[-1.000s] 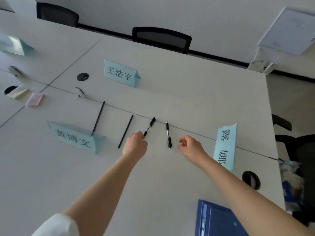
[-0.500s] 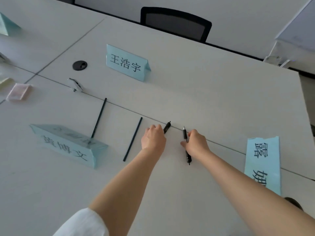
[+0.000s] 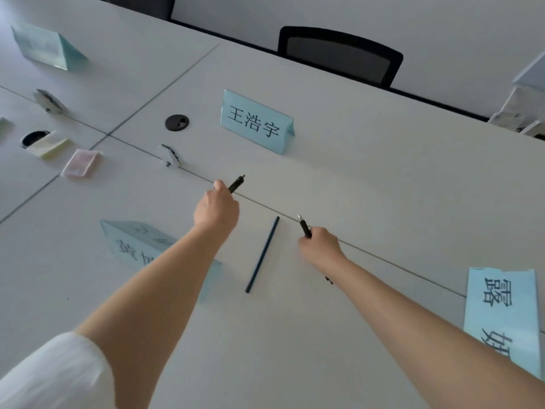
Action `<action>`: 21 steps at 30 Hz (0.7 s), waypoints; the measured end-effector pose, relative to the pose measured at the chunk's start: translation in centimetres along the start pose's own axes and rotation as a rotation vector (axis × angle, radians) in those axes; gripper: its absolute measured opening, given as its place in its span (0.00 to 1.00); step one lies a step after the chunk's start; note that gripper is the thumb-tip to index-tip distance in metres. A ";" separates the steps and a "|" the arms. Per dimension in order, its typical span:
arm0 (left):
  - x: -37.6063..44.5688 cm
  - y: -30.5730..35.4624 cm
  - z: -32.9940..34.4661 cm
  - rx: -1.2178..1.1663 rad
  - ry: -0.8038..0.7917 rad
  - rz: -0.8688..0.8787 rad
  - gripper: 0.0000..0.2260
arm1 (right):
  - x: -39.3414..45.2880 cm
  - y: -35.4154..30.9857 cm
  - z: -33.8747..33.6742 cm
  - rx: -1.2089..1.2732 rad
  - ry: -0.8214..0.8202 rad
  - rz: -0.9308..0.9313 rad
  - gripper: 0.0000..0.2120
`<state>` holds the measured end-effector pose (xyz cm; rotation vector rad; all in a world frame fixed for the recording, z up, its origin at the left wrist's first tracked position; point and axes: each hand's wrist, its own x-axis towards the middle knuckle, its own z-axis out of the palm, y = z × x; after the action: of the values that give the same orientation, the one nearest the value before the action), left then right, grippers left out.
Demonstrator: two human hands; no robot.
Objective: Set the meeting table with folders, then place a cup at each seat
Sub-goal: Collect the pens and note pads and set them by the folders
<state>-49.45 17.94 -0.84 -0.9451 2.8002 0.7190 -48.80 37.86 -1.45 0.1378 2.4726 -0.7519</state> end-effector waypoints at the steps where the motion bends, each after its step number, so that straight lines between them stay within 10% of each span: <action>1: 0.8 -0.9 -0.5 0.000 0.011 -0.033 0.06 | 0.0 -0.8 0.5 0.016 -0.025 -0.005 0.04; 21: 2.5 -3.7 -0.5 0.007 -0.061 -0.007 0.07 | -0.4 -3.6 5.7 -0.175 0.109 0.020 0.13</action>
<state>-49.24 13.69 -2.46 -0.9159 2.7438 0.7245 -46.67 31.77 -3.47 0.1416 2.6226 -0.5284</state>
